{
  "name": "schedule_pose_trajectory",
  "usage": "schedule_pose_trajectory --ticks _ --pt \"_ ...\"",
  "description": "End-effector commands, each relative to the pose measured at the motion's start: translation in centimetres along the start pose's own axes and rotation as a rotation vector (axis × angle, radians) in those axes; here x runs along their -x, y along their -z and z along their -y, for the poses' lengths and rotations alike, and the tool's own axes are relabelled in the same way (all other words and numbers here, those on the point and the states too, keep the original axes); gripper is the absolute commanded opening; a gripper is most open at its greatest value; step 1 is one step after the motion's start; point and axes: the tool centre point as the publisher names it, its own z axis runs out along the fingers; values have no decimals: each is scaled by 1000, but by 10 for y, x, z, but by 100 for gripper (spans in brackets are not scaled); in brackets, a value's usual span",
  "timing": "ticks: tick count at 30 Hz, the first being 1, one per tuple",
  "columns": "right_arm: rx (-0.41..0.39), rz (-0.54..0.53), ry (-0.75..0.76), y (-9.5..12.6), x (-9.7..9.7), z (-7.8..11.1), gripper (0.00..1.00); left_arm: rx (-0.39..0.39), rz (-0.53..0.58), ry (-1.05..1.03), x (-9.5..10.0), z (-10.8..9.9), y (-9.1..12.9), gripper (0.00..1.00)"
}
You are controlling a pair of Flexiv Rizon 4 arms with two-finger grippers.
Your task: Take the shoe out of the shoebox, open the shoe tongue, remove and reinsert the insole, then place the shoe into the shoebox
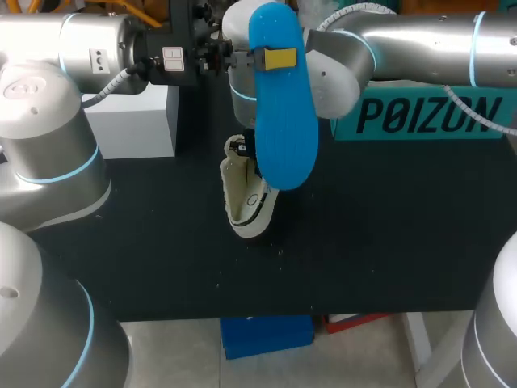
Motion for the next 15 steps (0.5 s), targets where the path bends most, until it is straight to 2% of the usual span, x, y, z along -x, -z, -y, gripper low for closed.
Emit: schedule_pose_trajectory --ticks 1,10,11,12,13,14,15 --pt "22 -36 27 -3 2 8 0 -2 4 -1 0 -1 -2 0" --pt "31 -66 39 -9 4 11 0 -2 4 -1 0 -1 -2 0" --pt "31 -66 38 -9 5 11 12 -2 4 -1 0 -1 -2 0" --pt "32 -67 36 -9 5 11 36 -2 4 -1 0 -1 -2 0" --pt "32 -67 34 -9 6 11 61 -2 4 -1 0 -1 -2 0" --pt "32 -67 29 -8 7 11 100 -2 4 -1 0 -1 -2 0" --pt "35 -68 24 -7 8 11 100 -2 4 -1 0 -1 -2 0"
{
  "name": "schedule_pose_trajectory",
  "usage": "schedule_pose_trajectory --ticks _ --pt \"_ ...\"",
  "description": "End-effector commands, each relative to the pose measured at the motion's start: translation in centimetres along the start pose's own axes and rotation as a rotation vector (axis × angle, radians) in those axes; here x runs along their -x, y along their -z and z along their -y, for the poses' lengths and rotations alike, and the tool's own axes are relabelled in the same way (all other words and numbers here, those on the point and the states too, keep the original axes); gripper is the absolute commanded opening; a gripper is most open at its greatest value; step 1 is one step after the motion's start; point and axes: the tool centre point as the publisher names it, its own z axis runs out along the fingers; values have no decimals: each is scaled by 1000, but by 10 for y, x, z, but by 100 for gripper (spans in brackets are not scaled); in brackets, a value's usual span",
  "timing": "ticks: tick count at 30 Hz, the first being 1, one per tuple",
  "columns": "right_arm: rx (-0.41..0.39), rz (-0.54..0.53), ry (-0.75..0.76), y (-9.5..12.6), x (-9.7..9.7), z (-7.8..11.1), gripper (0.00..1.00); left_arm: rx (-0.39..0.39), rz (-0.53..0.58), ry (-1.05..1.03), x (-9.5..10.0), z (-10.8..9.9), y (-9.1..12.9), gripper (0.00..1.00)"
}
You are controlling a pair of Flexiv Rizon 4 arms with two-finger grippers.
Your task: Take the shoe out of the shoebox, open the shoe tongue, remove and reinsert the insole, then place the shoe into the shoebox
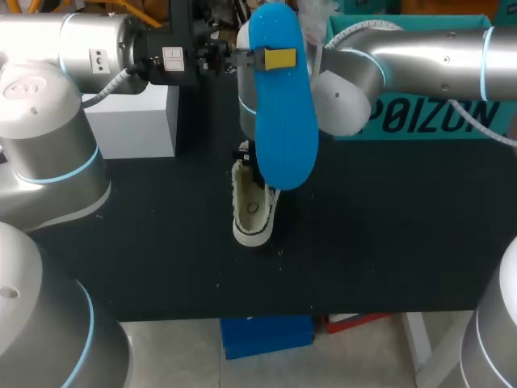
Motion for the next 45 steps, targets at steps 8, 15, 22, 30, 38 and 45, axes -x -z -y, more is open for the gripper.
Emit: schedule_pose_trajectory --ticks 8,15,22,30,38,45 --pt "24 -208 -74 31 19 -1 100 -2 4 -1 0 -1 -2 0" --pt "75 -531 -26 58 24 -1 100 -2 4 -1 0 -1 -2 0" --pt "98 -637 21 66 23 -1 100 -2 4 -1 0 -1 -2 0" --pt "98 -637 21 66 23 -1 100 -2 4 -1 0 -1 -2 0" --pt "98 -637 21 66 23 -1 100 -2 4 -1 0 -1 -2 0" --pt "124 -863 11 78 35 -3 100 -2 4 -1 0 -1 -2 0"
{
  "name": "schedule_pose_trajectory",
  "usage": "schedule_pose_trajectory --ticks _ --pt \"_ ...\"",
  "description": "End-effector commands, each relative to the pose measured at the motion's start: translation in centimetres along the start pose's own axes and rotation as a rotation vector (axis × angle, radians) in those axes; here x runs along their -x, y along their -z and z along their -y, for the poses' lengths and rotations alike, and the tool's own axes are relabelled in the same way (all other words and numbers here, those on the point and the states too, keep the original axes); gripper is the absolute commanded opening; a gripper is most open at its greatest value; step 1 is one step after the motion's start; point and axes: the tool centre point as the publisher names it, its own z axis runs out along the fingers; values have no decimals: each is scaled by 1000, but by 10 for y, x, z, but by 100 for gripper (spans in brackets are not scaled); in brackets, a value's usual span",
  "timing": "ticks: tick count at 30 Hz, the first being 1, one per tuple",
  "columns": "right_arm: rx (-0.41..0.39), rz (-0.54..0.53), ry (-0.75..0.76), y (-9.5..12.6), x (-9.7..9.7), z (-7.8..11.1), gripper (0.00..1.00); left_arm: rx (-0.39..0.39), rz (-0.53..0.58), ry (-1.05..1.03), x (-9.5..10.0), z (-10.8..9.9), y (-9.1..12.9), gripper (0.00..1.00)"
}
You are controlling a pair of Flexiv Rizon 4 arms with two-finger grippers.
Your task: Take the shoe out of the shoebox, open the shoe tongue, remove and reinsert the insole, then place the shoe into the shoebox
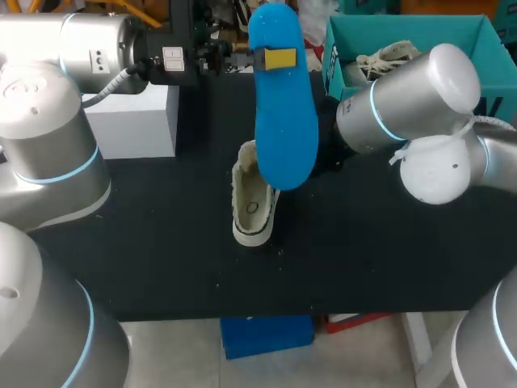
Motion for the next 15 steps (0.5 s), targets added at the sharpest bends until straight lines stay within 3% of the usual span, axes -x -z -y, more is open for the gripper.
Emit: schedule_pose_trajectory --ticks 1,15 --pt "15 -214 -2 13 11 1 100 -2 4 -1 0 -1 -2 0" --pt "-42 -466 21 31 0 -1 100 -2 4 -1 0 -1 -2 0"
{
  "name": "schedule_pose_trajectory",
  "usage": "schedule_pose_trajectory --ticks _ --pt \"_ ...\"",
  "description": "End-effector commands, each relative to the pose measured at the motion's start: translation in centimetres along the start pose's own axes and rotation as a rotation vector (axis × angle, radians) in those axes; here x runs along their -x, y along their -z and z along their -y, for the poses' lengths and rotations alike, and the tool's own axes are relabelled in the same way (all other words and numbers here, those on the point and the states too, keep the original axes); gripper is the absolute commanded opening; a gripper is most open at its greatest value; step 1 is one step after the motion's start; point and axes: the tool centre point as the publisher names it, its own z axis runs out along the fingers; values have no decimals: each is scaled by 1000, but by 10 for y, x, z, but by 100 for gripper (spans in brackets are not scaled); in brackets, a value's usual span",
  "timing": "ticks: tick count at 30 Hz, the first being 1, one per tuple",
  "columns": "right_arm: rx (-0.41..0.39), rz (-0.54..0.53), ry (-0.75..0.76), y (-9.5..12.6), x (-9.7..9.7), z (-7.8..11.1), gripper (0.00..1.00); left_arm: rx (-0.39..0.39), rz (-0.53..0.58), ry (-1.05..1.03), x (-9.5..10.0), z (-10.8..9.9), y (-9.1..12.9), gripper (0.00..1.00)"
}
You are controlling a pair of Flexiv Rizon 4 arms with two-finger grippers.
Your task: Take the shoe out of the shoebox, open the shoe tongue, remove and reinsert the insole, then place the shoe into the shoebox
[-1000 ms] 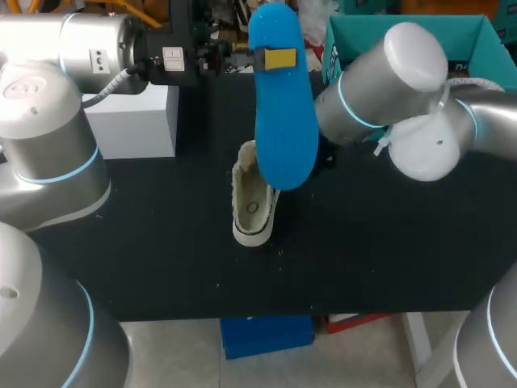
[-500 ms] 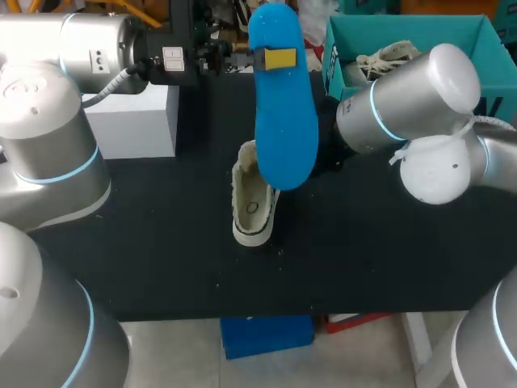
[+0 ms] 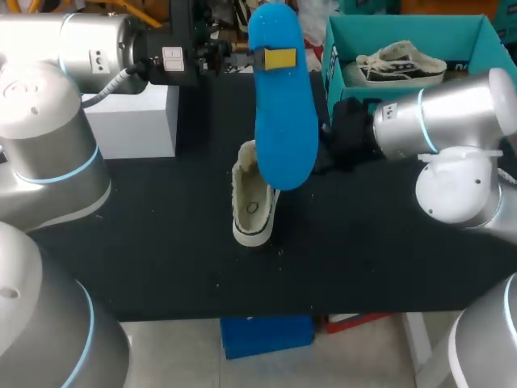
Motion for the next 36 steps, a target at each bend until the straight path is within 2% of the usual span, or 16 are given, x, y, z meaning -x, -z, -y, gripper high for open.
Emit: schedule_pose_trajectory --ticks 1,13,24,36 --pt "-14 -213 5 5 1 -1 100 -2 4 -1 0 -1 -2 0" --pt "-49 -290 -24 8 -4 0 100 -2 4 -1 0 -1 -2 0" --pt "-37 -335 -57 11 0 4 100 -2 4 -1 0 -1 -2 0" --pt "-4 -373 -73 23 5 1 100 -2 4 -1 0 -1 -2 0"
